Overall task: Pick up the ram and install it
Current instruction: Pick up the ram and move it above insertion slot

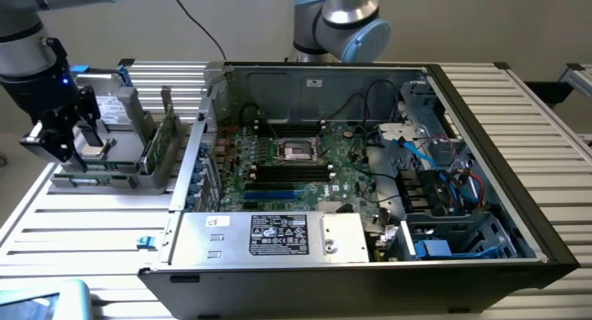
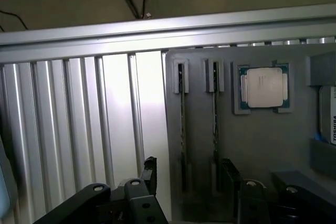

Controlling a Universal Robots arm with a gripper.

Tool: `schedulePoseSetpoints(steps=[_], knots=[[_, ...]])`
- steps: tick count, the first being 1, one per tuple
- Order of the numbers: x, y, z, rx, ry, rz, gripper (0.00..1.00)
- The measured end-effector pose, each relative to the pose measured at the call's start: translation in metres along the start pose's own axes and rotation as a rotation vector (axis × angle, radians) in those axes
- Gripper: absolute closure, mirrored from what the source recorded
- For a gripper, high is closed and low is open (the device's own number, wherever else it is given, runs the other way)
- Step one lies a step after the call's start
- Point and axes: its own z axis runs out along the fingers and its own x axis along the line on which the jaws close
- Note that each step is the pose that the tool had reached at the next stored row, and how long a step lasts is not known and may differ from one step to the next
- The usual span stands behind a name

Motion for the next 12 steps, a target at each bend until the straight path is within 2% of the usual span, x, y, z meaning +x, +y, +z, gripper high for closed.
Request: schedulePoseSetpoints(steps=[12], knots=[[0.000,-0.0005,0.0218,0.0000,-0.0001,0.004,0.40]])
